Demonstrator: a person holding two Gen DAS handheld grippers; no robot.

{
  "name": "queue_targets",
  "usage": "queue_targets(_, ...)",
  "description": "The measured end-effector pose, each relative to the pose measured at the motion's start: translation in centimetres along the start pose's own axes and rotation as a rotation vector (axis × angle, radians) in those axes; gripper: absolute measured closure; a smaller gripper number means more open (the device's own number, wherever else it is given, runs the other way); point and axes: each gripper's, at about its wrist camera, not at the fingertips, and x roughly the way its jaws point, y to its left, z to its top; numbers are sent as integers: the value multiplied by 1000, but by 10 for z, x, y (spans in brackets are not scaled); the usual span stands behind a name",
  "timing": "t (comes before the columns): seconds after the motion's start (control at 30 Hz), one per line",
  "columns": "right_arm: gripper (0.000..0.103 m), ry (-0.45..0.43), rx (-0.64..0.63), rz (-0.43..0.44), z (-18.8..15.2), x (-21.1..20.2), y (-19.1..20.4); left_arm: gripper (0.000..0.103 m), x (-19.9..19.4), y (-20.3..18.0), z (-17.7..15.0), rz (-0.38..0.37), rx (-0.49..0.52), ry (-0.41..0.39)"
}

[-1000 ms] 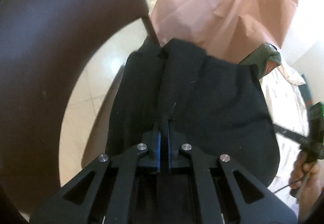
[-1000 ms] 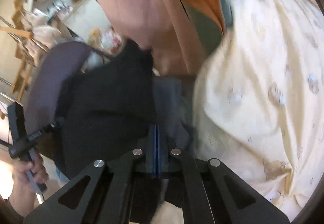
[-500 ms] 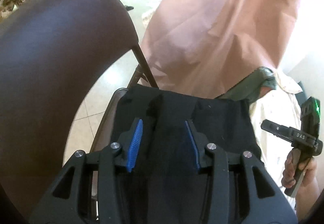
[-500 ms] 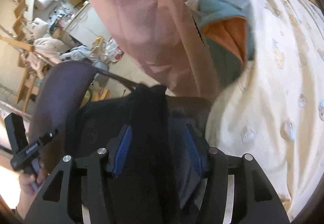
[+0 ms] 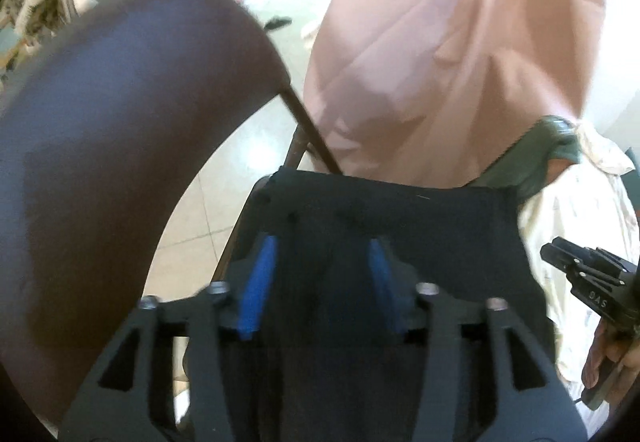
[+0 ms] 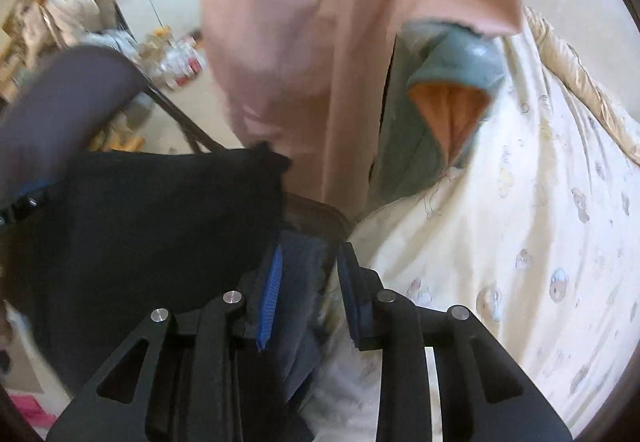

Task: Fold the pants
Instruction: 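Open both tools and withdraw them from the chair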

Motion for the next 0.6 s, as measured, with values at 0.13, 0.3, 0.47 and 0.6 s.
queue_targets(0.13,45,-96,3,11,-32,-64,10,33,-51,-23,-38,-37,13,-83)
queue_targets(0.3,18,-173,47,20,-79,-128,14,33,-101,-59,-85,-36,72,-145)
queue_targets(0.47,8,-197,65,30,-135,-157,20,23,-140,-79,-135,-69,50,-155)
queue_targets(0.6,7,-199,88,40,-178,-180,15,7,-167,-94,-172,-67,57,-178)
